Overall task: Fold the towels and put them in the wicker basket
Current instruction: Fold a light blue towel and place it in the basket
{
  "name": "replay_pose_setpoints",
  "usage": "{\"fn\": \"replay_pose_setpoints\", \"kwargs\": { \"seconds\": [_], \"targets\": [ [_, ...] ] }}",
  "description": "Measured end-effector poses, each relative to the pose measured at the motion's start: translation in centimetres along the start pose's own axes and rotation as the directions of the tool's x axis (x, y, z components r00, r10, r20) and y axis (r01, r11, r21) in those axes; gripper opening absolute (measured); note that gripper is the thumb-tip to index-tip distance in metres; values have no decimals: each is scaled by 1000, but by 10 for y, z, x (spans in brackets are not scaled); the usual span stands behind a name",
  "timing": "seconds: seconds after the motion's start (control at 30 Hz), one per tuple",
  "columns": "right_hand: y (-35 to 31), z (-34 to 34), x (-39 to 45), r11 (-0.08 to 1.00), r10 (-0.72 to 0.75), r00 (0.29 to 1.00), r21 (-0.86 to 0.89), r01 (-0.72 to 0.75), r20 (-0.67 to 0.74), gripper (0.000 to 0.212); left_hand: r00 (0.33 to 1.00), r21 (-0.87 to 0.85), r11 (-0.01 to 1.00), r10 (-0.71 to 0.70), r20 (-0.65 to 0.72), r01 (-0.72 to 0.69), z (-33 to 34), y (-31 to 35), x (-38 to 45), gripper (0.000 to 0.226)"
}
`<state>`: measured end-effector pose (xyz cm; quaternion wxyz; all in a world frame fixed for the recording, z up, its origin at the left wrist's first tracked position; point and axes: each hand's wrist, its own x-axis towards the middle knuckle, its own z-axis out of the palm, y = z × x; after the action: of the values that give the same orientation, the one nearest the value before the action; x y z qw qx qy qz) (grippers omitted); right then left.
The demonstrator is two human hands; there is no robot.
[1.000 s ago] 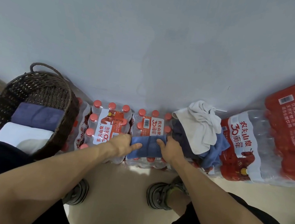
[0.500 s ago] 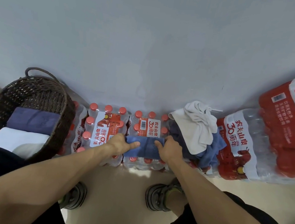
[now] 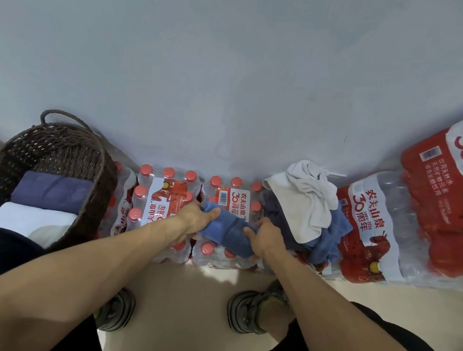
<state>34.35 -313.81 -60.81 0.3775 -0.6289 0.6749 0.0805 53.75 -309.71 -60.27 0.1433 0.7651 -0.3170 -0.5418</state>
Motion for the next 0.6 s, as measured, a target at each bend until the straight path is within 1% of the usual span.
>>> {"fn": "replay_pose_setpoints", "kwargs": {
  "seconds": [0.07,0.13,0.2,0.27,0.3,0.33,0.37,0.4,0.47,0.5,0.53,0.6],
  "targets": [
    [2,0,0,1000,0,1000,-7,0,12,35,999,-56,998,0,-40,-2,0,-1,-1,50],
    [2,-2,0,1000,5,1000,-8,-5,27,32,993,-119,992,33,-111,-47,1,1,-2,40],
    [0,-6,-1,999,19,998,-31,-17,63,30,985,-139,984,88,-150,-109,3,5,-3,43],
    [-9,-12,-3,994,19,994,-105,-7,110,32,983,-56,987,146,-112,-153,1,12,-8,46],
    [-16,-16,-3,990,1,991,-139,18,130,40,981,21,983,181,-68,-180,-1,16,-13,43],
    [-23,-22,-2,986,-37,987,-155,61,154,52,972,97,969,232,-27,-228,-4,21,-18,41],
    [-31,-29,-4,981,-95,977,-150,125,193,66,950,161,937,313,7,-310,-8,26,-24,38],
    [-40,-38,-6,970,-176,952,-119,211,249,78,907,211,884,420,30,-416,-12,31,-30,35],
    [-55,-54,-16,921,-366,867,-1,389,339,95,786,289,741,615,71,-606,-24,42,-47,25],
    [-62,-60,-22,892,-440,829,61,448,344,95,732,314,677,673,102,-666,-31,48,-56,26],
    [-69,-64,-29,864,-499,805,110,492,322,90,698,331,632,704,134,-701,-38,54,-65,29],
    [-82,-67,-43,819,-573,784,186,542,240,75,675,357,596,720,158,-719,-55,63,-81,33]
  ]
}}
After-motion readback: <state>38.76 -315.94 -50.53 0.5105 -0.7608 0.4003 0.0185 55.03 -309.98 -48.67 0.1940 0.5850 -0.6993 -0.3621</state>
